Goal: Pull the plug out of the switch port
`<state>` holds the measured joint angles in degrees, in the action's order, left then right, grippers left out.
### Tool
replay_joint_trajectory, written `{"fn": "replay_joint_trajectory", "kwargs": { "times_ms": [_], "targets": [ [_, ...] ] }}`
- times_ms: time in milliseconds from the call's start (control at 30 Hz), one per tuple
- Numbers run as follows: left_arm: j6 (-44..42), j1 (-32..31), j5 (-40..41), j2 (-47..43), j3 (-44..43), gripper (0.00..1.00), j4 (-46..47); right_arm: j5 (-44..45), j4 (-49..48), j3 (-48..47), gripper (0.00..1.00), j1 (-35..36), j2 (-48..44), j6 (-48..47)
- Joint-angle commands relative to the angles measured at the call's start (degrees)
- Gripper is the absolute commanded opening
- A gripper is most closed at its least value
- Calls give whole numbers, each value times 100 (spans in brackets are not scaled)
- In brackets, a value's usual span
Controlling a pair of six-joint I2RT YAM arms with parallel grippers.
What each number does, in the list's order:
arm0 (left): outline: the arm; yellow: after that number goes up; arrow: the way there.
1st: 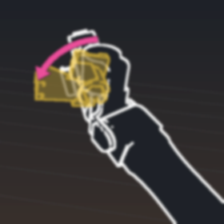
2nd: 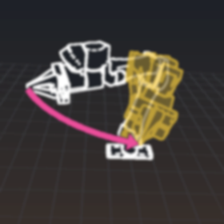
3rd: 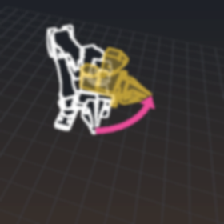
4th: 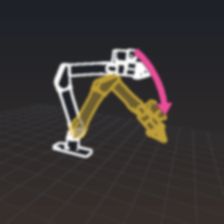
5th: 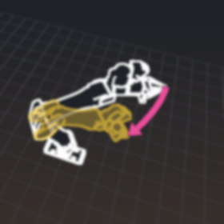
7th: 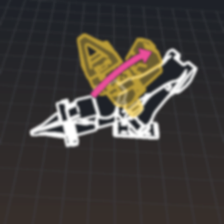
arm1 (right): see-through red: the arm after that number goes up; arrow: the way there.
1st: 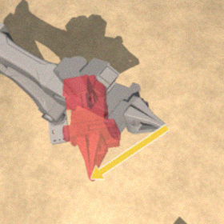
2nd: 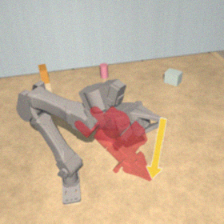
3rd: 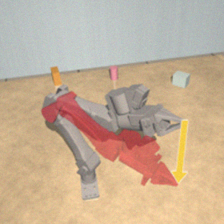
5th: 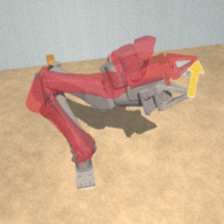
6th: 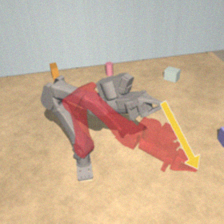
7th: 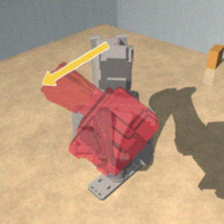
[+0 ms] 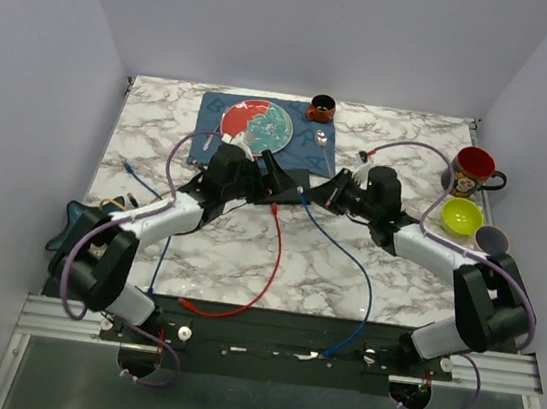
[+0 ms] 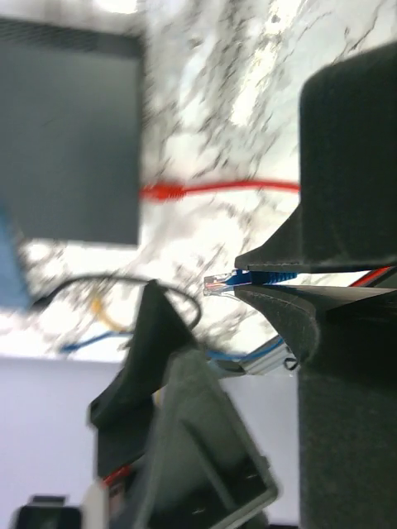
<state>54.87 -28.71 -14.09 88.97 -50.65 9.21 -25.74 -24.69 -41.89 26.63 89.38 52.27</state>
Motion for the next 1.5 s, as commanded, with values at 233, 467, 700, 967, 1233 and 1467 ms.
{"fn": "replay_joint_trajectory", "kwargs": {
  "times_ms": [233, 467, 700, 967, 1233, 1467],
  "targets": [
    [-565, -2400, 2235, -1691, 2472, 99, 3777, 667, 1344, 110, 1, 26, -1405, -271],
    [-267, -2894, 2428, -531, 2570, 99, 5695, 649, 1493, 330, 1, 166, -2090, -33],
    [-170, -3079, 2384, 15, 2244, 97, 5916, 737, 1888, 541, 1, 255, -2759, -68],
    [-231, -3088, 2253, 50, 2025, 61, 5891, 754, 1906, 770, 1, 360, -2874, -24],
    [-504, -3088, 2164, -81, 1778, 0, 5110, 790, 2011, 638, 8, 360, -2892, -252],
    [-854, -3053, 2278, -914, 1752, 0, 3618, 1105, 2722, 138, 50, 351, -3084, -551]
  ]
}}
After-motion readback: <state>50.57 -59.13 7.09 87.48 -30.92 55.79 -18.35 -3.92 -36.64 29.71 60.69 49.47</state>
